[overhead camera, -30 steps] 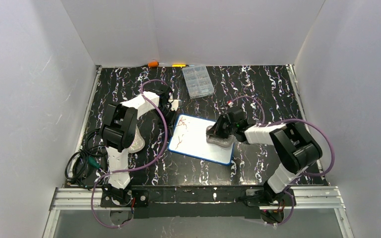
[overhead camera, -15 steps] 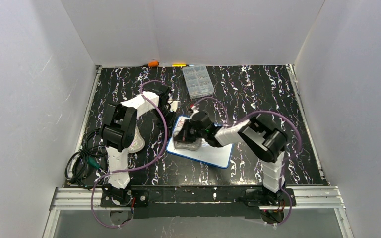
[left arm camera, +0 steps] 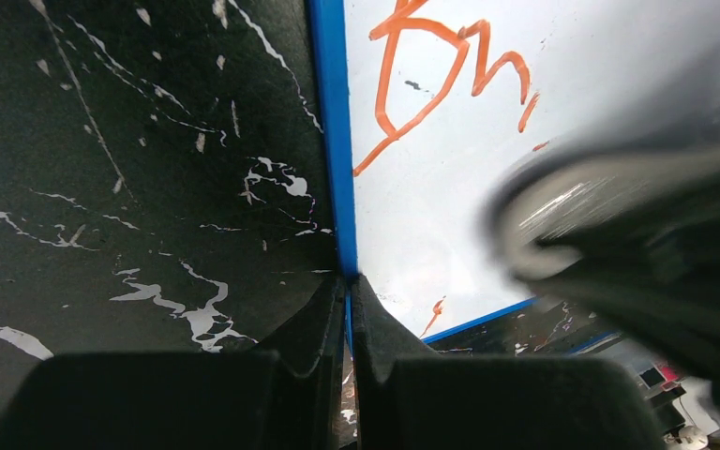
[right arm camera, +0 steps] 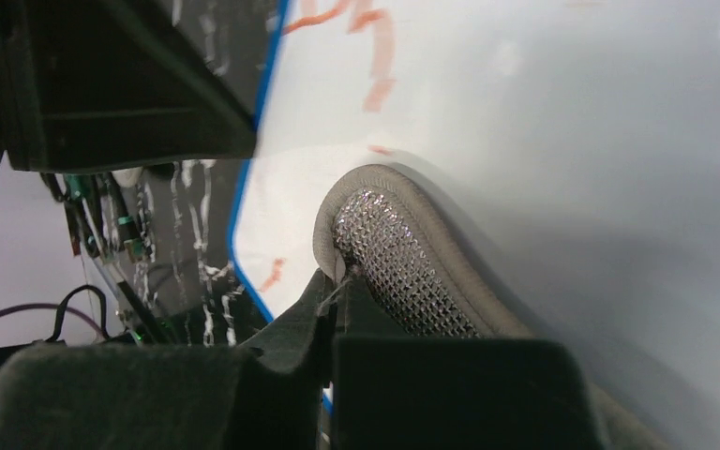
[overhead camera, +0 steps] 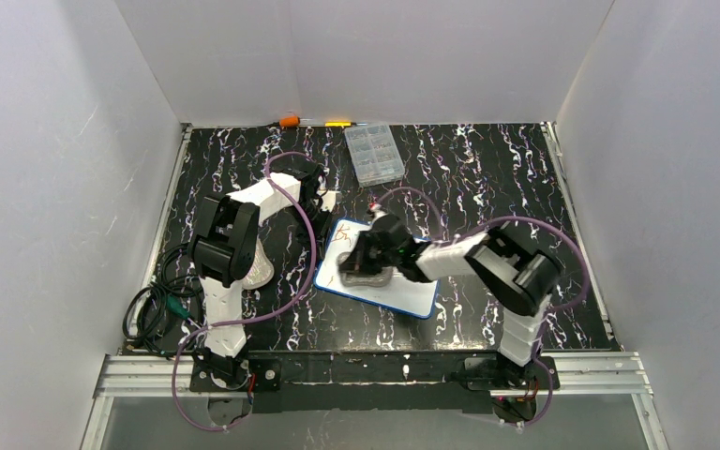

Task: Erase the whiteboard

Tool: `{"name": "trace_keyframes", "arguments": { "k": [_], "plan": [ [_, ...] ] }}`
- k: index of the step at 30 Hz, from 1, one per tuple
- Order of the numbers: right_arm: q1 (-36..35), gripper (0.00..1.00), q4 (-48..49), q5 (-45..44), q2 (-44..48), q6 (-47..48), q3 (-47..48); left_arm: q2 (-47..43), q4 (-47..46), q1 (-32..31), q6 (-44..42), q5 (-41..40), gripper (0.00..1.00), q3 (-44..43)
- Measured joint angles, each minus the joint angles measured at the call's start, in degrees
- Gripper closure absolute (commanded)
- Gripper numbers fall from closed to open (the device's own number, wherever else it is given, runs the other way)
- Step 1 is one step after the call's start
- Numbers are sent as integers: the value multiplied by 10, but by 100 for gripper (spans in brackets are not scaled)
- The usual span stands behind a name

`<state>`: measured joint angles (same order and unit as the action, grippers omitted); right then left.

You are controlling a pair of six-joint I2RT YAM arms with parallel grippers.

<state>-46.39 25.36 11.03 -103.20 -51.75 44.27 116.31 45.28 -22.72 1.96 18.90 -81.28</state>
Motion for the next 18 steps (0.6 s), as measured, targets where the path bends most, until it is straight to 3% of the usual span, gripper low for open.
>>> {"name": "trace_keyframes", "arguments": {
  "k": [5, 9, 13, 18],
  "plan": [
    [-88, 99, 12, 0, -78, -5, 94, 0, 0, 0, 0, 0, 100, 0],
    [-102, 99, 2, -6, -80, -2, 102, 1, 3, 0, -1, 2, 100, 0],
    [-80, 99, -6, -1, -35, 1, 49, 1, 3, 0, -2, 2, 100, 0],
    [3, 99, -41, 0, 54, 6, -38, 1, 3, 0, -3, 2, 100, 0]
  ]
}}
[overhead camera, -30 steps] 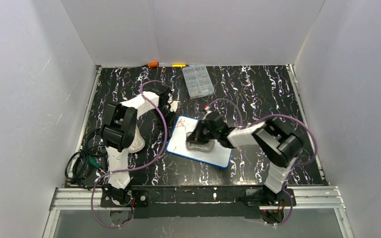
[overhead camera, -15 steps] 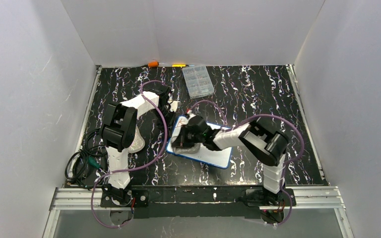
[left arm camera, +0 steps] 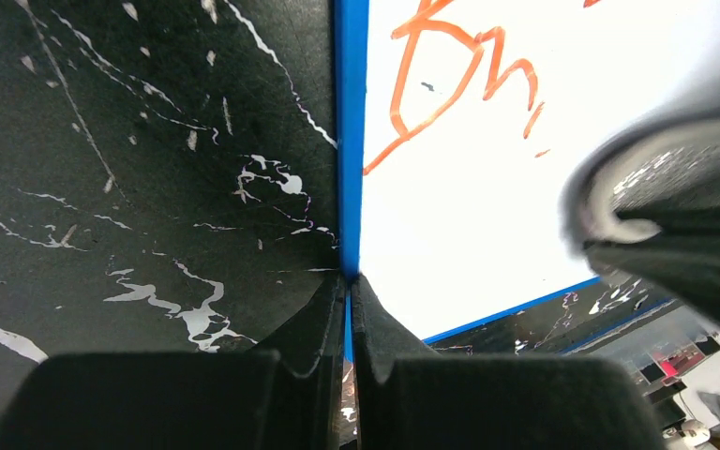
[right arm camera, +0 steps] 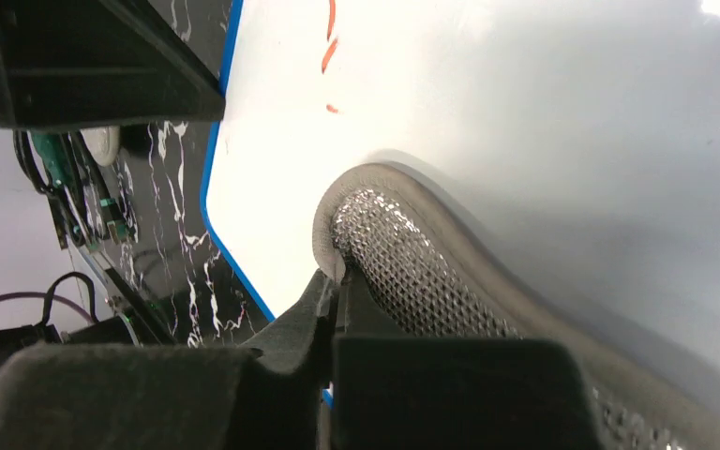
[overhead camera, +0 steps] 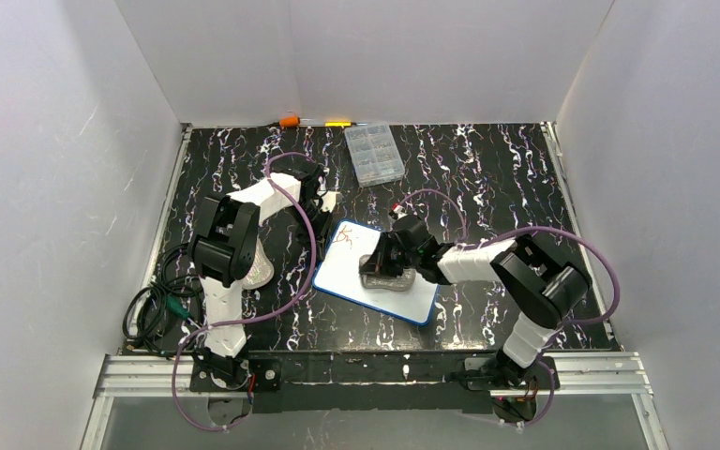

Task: Erase the whiteboard

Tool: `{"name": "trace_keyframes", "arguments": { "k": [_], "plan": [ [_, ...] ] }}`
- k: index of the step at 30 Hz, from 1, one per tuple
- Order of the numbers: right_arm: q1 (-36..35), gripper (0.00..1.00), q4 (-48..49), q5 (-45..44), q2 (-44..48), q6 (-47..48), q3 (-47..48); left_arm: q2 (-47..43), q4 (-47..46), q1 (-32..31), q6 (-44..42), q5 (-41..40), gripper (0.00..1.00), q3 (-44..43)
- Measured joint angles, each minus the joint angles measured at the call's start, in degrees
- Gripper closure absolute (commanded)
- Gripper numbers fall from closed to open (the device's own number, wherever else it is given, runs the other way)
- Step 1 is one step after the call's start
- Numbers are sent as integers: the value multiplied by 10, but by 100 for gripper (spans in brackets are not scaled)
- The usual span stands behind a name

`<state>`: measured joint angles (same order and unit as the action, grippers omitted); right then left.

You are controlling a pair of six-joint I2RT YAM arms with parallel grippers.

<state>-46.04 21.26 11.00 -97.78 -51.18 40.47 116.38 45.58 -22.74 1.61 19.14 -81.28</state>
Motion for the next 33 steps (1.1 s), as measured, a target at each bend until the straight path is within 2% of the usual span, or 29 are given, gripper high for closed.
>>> {"name": "trace_keyframes", "arguments": {
  "k": [4, 10, 13, 17, 21, 23, 28, 33],
  "plan": [
    [-1, 99, -1, -6, -8, 0, 7, 0, 0, 0, -1, 0, 100, 0],
    [-88, 99, 16, -8, -116, -5, 129, 0, 0, 0, -1, 1, 100, 0],
    [-101, 99, 11, -9, -131, 2, 152, 0, 0, 0, -1, 1, 100, 0],
    [-39, 99, -5, 9, -85, 4, 102, 0, 0, 1, -1, 2, 100, 0],
    [97, 99, -49, -3, -8, 13, 48, 0, 0, 1, -1, 2, 100, 0],
    [132, 99, -57, -13, -1, 18, 50, 0, 0, 1, -1, 2, 100, 0],
    [103, 99, -51, -15, -62, 10, 95, 0, 0, 1, -1, 3, 100, 0],
    [35, 99, -36, -21, -164, -9, 217, 1, 0, 2, -1, 4, 100, 0]
  ]
}}
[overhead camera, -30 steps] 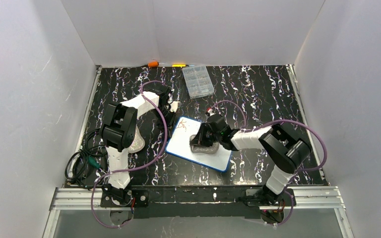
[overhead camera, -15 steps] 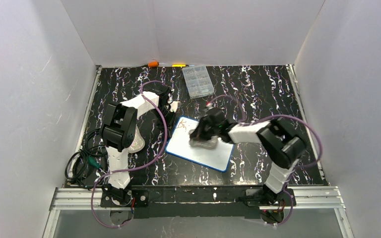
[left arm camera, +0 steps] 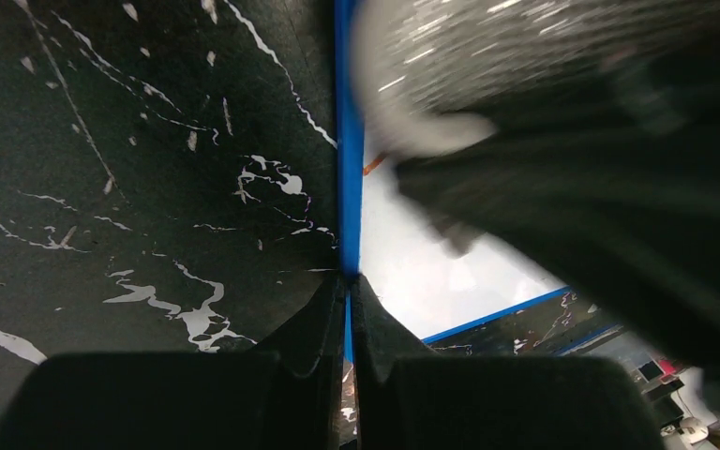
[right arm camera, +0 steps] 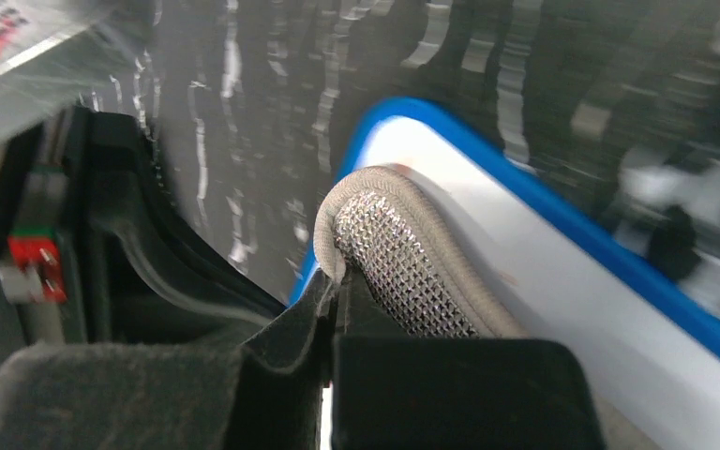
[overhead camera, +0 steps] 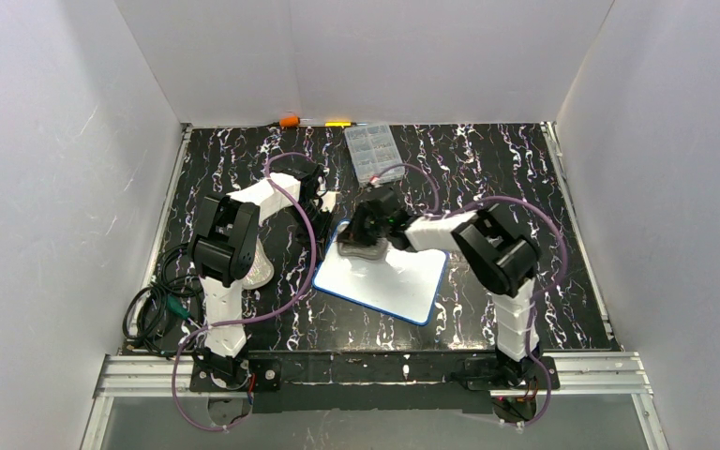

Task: Erase the whiteboard

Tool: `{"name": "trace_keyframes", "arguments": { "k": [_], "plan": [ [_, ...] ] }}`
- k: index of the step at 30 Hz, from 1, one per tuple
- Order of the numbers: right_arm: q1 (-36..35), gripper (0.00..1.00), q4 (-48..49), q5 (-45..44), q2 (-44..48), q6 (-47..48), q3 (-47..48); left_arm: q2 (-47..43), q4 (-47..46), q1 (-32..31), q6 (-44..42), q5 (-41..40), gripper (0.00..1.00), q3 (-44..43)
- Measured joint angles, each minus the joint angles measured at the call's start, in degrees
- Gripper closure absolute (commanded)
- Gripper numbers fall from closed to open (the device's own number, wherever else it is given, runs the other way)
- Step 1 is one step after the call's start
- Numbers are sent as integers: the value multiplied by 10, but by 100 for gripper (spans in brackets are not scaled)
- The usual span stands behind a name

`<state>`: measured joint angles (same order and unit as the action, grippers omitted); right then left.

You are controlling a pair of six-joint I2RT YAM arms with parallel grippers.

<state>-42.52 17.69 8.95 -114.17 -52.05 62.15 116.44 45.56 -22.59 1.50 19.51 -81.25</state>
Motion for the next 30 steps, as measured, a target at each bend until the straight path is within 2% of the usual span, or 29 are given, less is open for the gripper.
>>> {"name": "trace_keyframes", "arguments": {
  "k": [3, 6, 15, 19, 26, 30],
  "plan": [
    [-23, 99, 1, 0, -42, -5, 57, 0, 0, 0, 0, 0, 100, 0],
    [-17, 99, -8, 5, -43, -5, 60, 0, 1, 1, 0, 0, 100, 1],
    [94, 99, -30, 8, 37, 10, -34, 0, 0, 3, 0, 4, 100, 2],
    [75, 99, -26, -8, 26, 8, -22, 0, 0, 3, 0, 4, 100, 2],
    [-5, 99, -10, -29, -69, -18, 100, 0, 4, 3, -6, 2, 100, -1],
    [-6, 99, -14, -29, -83, -25, 121, 0, 8, 4, -7, -3, 100, 0]
  ]
}}
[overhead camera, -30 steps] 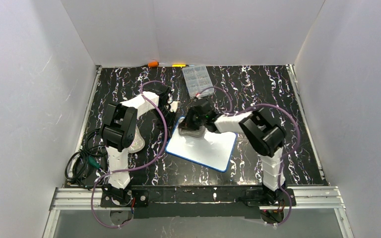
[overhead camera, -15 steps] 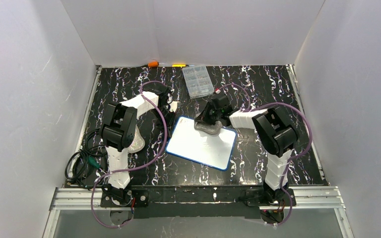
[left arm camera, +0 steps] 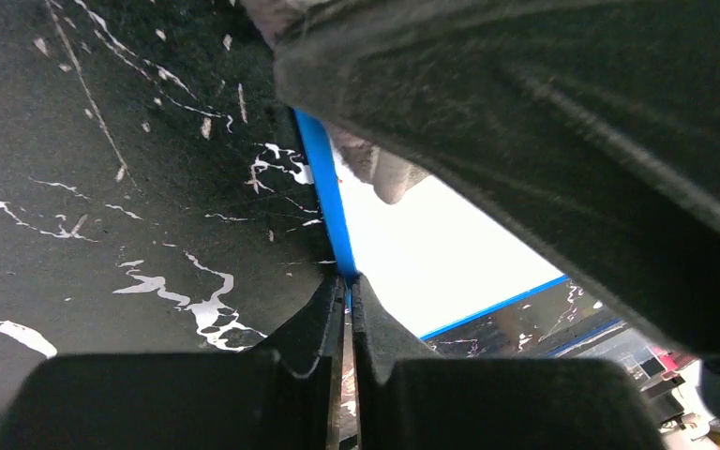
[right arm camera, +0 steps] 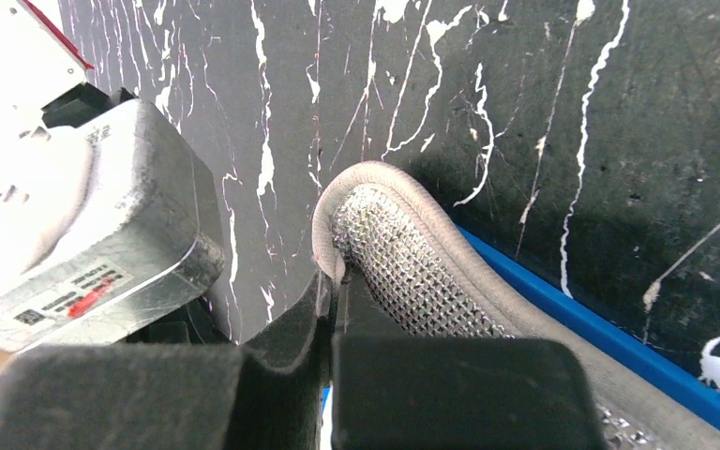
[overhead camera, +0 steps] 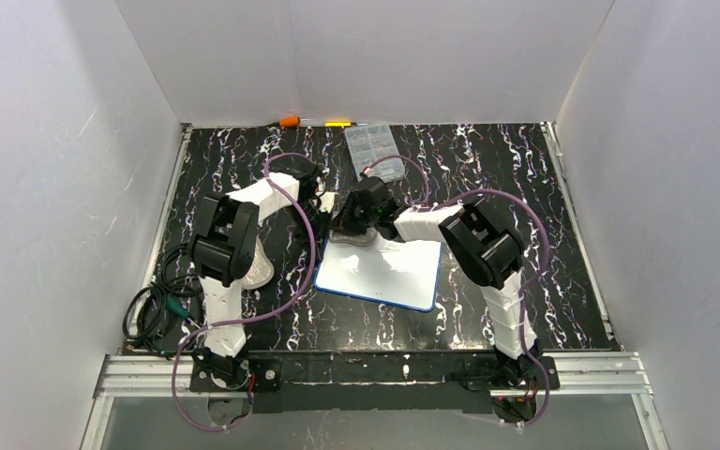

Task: Erase the whiteboard

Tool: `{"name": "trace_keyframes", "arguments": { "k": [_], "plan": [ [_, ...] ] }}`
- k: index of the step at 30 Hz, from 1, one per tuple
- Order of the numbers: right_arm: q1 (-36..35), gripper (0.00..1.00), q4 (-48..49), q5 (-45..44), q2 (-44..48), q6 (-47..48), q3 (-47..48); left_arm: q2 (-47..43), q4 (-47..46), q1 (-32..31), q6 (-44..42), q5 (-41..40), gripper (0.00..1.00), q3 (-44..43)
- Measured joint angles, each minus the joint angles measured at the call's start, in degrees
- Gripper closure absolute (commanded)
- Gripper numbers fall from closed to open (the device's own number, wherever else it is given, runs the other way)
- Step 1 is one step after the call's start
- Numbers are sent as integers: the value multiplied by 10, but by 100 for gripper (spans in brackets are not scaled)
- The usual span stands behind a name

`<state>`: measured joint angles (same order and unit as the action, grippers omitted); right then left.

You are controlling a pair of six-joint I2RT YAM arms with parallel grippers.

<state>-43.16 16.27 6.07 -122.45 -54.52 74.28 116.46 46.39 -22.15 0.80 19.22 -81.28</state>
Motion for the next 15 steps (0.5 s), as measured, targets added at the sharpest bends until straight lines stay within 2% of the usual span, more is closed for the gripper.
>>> {"name": "trace_keyframes", "arguments": {
  "k": [5, 11, 15],
  "plan": [
    [28, 99, -5, 13, 41, 10, -53, 0, -1, 1, 0, 2, 100, 2],
    [127, 99, -66, 17, 154, 37, -157, -1, -2, 4, -2, 7, 100, 3],
    [116, 99, -68, 14, 164, 36, -168, -1, -2, 4, -2, 8, 100, 3]
  ]
}}
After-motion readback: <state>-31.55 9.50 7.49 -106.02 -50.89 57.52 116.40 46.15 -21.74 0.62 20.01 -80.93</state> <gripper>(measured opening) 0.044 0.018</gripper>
